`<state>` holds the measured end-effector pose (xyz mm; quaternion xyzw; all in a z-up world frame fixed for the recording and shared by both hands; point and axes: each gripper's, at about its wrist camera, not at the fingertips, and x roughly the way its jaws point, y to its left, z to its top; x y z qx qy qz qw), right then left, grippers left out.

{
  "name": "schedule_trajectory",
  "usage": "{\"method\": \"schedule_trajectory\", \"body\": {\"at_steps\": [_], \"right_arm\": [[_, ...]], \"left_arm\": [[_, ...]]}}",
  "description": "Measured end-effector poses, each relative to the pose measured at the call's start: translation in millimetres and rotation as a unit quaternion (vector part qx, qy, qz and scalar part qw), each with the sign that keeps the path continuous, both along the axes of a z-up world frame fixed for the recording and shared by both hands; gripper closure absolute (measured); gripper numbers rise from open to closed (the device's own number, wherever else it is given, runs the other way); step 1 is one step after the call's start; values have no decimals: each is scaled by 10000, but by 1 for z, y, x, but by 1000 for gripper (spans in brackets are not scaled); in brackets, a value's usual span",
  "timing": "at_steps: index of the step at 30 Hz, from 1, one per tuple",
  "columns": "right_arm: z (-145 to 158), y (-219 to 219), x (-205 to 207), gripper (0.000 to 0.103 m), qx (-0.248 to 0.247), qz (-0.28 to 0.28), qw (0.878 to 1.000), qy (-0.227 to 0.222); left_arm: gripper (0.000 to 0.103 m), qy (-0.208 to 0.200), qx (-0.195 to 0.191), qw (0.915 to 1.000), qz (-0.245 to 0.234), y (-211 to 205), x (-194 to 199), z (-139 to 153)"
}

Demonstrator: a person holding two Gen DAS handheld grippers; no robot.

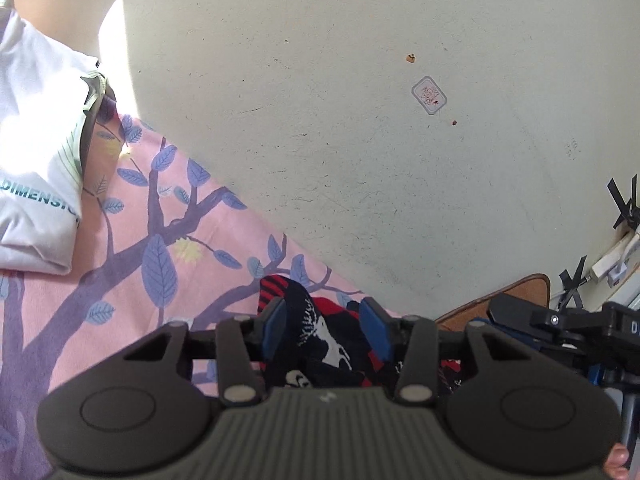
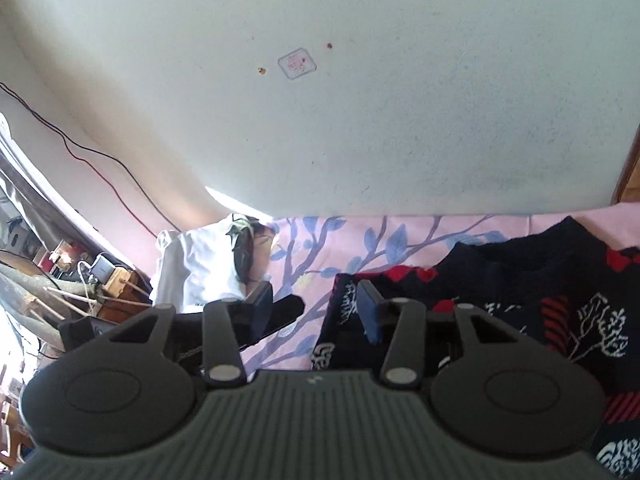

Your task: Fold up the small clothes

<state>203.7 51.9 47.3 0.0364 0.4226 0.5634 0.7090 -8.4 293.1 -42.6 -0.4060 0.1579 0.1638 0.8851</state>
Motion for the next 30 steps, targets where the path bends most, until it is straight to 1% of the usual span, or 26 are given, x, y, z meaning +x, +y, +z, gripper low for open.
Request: {"method": "schedule_trajectory", "body": {"at_steps": [3, 5, 7, 9, 10, 11, 12, 13, 14, 15, 16, 18, 19, 20, 22, 23, 24, 25, 26, 28, 30], "right_arm": [[-6, -32, 10, 53, -43, -376, 9982, -455], [-21, -52, 15, 54, -215, -567, 9959, -678], [-44, -69, 19, 55, -356, -606, 9957, -596], [-75, -81, 24, 61, -491, -728, 9956, -339], [-89, -86, 27, 73, -553, -815, 9948, -272], [-99, -92, 23, 87, -302, -1001, 9938, -382], [-105, -96, 23, 89, -187, -1068, 9933, -404], [-107, -98, 27, 90, -110, -1123, 9933, -252], [-107, -101, 30, 90, -88, -1169, 9931, -60], [-104, -104, 32, 90, -88, -1211, 9926, 89], [-100, -111, 33, 86, -55, -1230, 9923, 148], [-84, -140, 28, 80, 226, -1455, 9891, -1], [-77, -160, 23, 73, 388, -1644, 9856, -96], [-71, -182, 21, 70, 485, -1844, 9815, -170], [-65, -233, 16, 70, 578, -2364, 9692, -371], [-62, -260, 12, 69, 602, -2654, 9610, -486], [-61, -288, 10, 68, 641, -2958, 9514, -569], [-62, -320, 7, 63, 726, -3297, 9397, -552], [-65, -347, 6, 56, 830, -3634, 9270, -419], [-76, -397, 4, 49, 1075, -4235, 8995, -63], [-86, -428, 5, 48, 1203, -4661, 8763, 193]], "left_arm": [[62, -65, 89, 9997, -239, -7, 6, 1], [62, -119, 206, 9983, -525, -16, 13, 3], [62, -130, 389, 9954, -866, -29, 20, 5], [63, -28, 609, 9909, -1198, -43, 29, 5], [64, 106, 709, 9889, -1302, -48, 34, 5], [64, 386, 849, 9857, -1401, -55, 41, 1], [64, 705, 978, 9824, -1425, -60, 48, -4], [71, 973, 1077, 9792, -1421, -62, 54, -10], [73, 1060, 1278, 9767, -1363, -66, 55, -11], [73, 1084, 1315, 9758, -1374, -67, 55, -10], [73, 1077, 1304, 9760, -1374, -66, 54, -10], [73, 1051, 1275, 9764, -1390, -65, 53, -11], [72, 1036, 1255, 9769, -1388, -64, 52, -11], [72, 1002, 1222, 9775, -1394, -63, 51, -12], [65, 922, 1171, 9789, -1396, -62, 48, -11], [63, 883, 1168, 9796, -1374, -62, 47, -9], [59, 842, 1184, 9802, -1342, -62, 46, -8], [56, 810, 1202, 9806, -1318, -62, 45, -7], [56, 786, 1214, 9808, -1305, -63, 45, -6], [56, 779, 1217, 9810, -1297, -63, 45, -6], [56, 771, 1223, 9811, -1284, -64, 45, -6]]}}
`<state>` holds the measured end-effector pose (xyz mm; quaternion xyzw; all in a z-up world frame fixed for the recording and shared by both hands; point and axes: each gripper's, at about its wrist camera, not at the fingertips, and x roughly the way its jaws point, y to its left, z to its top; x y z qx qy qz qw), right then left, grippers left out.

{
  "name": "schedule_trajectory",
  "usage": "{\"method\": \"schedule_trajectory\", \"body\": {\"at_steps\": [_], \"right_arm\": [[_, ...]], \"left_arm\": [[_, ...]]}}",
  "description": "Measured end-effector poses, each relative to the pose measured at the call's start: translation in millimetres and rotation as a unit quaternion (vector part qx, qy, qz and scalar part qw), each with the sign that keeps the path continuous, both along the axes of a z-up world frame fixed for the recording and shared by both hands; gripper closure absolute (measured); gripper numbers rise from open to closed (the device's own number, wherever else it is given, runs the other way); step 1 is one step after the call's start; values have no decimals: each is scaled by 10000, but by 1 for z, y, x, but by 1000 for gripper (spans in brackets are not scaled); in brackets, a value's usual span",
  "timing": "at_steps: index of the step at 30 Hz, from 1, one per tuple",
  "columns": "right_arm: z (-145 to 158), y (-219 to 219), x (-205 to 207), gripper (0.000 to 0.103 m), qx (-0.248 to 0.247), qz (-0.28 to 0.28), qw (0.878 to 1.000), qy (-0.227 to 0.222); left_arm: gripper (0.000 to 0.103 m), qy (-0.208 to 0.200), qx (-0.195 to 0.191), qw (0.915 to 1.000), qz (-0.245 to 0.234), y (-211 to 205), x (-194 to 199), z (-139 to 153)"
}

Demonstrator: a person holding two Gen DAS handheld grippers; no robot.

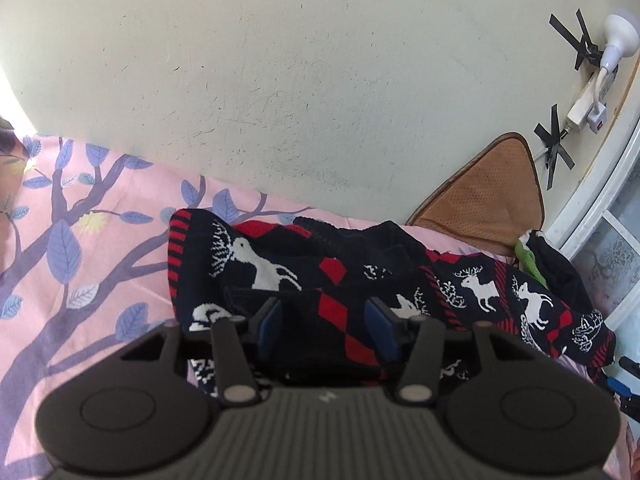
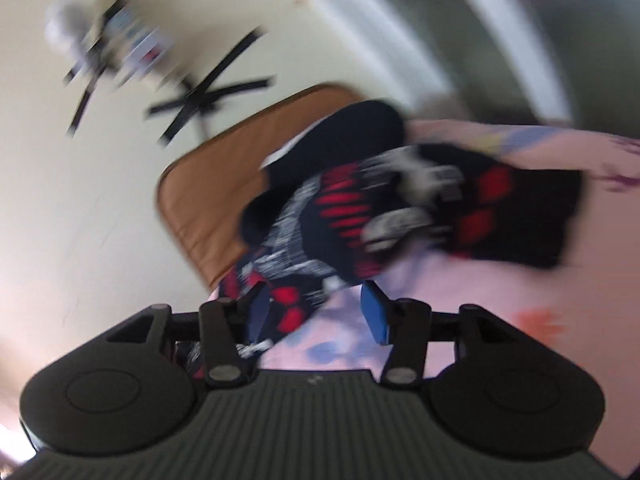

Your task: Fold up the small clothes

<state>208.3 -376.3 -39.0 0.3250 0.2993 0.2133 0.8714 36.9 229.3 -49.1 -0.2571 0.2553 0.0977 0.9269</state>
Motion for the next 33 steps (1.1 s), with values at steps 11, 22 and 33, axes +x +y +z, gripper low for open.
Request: {"method": "schedule_trajectory", "body": {"at_steps": [11, 22, 33], "right_arm": [[-4, -18, 38, 85, 1049, -817, 9910, -121], [137, 225, -31, 86, -866, 2632, 9141, -2960], [24, 329, -85, 86, -2211, 4081, 8510, -2456]], "left_arm": [[56, -261, 69, 9996, 42, -2, -6, 6], [56, -919, -925, 9911, -265, 18, -19, 11], [53, -739, -919, 9926, -292, 18, -13, 6]]}}
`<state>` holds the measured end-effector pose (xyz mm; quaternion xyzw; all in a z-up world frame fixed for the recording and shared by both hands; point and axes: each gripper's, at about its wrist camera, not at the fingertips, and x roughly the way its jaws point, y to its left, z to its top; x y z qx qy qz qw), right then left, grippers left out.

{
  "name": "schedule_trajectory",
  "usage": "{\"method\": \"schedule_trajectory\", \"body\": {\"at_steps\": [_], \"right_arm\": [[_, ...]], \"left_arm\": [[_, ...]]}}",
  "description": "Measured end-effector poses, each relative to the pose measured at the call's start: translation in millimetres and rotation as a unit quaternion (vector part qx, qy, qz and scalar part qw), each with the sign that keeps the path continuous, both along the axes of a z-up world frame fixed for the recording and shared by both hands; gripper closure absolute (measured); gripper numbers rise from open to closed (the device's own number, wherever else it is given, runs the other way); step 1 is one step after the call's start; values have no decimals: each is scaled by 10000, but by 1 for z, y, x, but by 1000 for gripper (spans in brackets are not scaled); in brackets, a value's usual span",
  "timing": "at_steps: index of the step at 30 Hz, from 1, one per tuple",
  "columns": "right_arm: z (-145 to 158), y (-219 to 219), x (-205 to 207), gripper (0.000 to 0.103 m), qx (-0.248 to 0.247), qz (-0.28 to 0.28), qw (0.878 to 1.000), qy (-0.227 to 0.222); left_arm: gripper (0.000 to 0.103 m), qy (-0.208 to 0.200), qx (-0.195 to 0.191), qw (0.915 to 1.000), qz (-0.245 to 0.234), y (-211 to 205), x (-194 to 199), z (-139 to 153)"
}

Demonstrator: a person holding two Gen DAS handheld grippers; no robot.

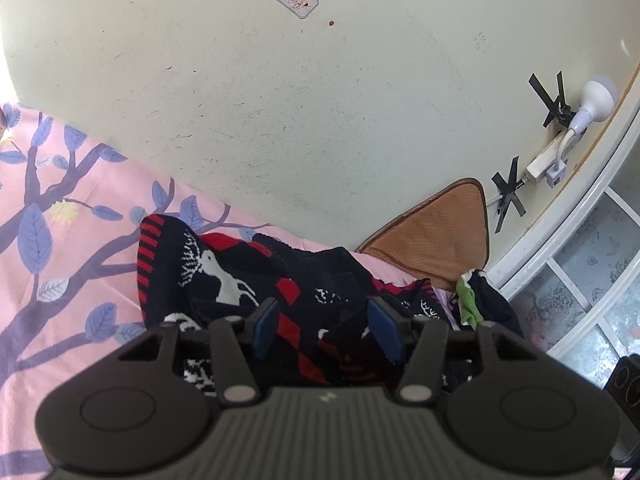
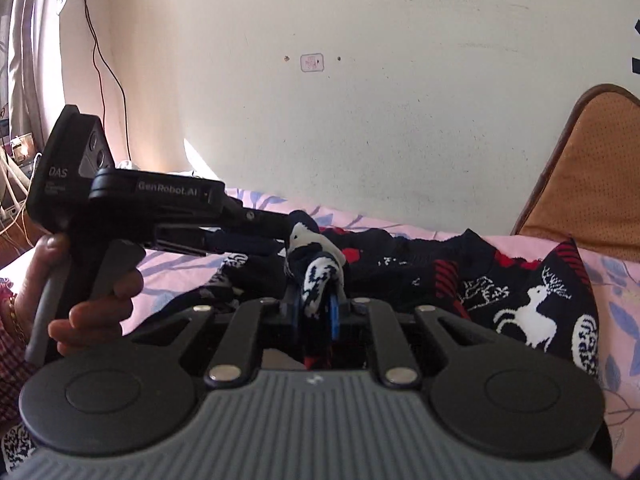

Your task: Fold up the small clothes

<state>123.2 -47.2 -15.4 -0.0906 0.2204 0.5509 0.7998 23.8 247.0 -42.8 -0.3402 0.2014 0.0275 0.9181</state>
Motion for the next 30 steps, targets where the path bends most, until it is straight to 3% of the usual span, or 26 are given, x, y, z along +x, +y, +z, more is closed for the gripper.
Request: {"method": "schedule_trajectory", "body": {"at_steps": [3, 5, 8, 10, 12, 15, 19, 27, 28, 30], "right_arm": [[3, -11, -2, 86, 6, 53, 10000, -30], [5, -28, -10, 80, 6, 520, 9984, -202], [-2, -38, -18, 67, -452, 1318, 9902, 87], [-4, -54, -24, 67, -503, 1492, 9873, 221], [-3, -73, -19, 67, -354, 1364, 9888, 483], [0, -84, 6, 67, 94, 645, 9921, 1072], [2, -76, 38, 65, 514, -110, 9822, 1803], [-29, 4, 58, 61, 339, -100, 9503, 3093], [-33, 12, 57, 63, 330, -102, 9487, 3143], [-37, 19, 57, 84, 352, -81, 9454, 3240]], "left_arm": [[50, -37, -1, 10000, -7, 0, -1, 0], [49, -39, -12, 10000, -22, 0, -1, 0], [49, -24, 17, 10000, -53, -1, 0, 0], [48, -38, 50, 9999, -84, -3, 1, 1], [47, -40, 75, 9999, -135, -5, 1, 1], [47, 3, 142, 9997, -185, -7, 3, 0], [47, 2, 147, 9999, -76, -6, 1, 1], [47, -32, -78, 10000, 40, 5, -1, -1], [47, -28, -83, 10000, 38, 6, -1, -1], [47, -31, -79, 10000, 35, 6, -1, -1]]}}
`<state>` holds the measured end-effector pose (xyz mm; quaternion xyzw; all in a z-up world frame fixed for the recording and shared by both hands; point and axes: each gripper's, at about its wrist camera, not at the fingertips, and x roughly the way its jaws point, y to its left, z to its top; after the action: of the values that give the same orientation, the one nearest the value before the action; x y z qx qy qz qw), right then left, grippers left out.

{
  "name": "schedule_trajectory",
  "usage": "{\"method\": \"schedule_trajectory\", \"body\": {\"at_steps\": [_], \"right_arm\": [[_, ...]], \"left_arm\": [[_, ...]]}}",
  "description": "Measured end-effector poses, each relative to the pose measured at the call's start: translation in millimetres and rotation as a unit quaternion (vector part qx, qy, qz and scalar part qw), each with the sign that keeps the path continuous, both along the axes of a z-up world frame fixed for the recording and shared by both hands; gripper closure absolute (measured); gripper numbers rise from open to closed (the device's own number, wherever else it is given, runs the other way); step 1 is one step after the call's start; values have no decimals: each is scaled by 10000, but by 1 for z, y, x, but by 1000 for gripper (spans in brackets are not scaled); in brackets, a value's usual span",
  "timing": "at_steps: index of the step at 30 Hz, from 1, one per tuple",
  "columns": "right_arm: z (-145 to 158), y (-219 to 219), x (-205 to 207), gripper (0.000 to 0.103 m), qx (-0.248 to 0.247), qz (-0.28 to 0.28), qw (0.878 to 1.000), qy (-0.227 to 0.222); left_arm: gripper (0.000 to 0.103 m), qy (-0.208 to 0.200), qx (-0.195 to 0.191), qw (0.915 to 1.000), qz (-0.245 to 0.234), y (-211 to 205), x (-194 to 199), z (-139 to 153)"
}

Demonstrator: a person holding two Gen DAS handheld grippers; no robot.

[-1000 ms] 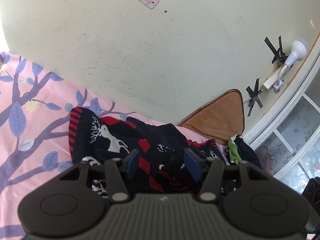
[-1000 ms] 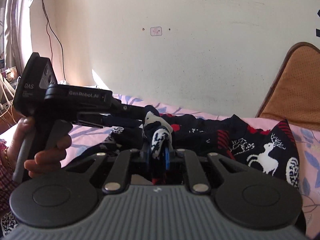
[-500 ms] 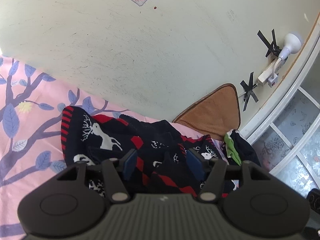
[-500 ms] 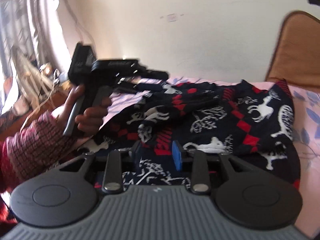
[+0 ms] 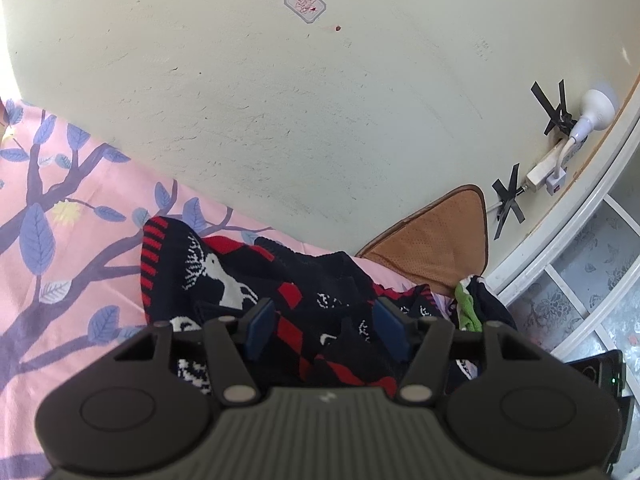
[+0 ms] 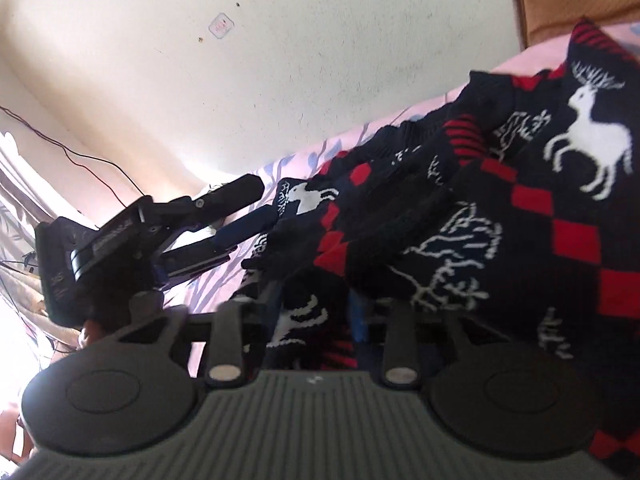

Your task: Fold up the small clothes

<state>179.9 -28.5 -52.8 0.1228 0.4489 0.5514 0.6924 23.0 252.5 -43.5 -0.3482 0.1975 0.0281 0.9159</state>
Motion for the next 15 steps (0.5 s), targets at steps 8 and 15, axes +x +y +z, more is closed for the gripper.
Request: {"method": "schedule_trajectory", "body": {"at_steps": [8, 15], "right_arm": [[38, -72, -30, 86, 853, 1133, 9899, 27], [53, -113, -57, 86, 784, 1554, 9836, -473]], "left_arm": [[47, -25, 63, 9999, -136, -6, 2, 1], [46, 21, 350, 9986, -385, -22, 6, 3]]}}
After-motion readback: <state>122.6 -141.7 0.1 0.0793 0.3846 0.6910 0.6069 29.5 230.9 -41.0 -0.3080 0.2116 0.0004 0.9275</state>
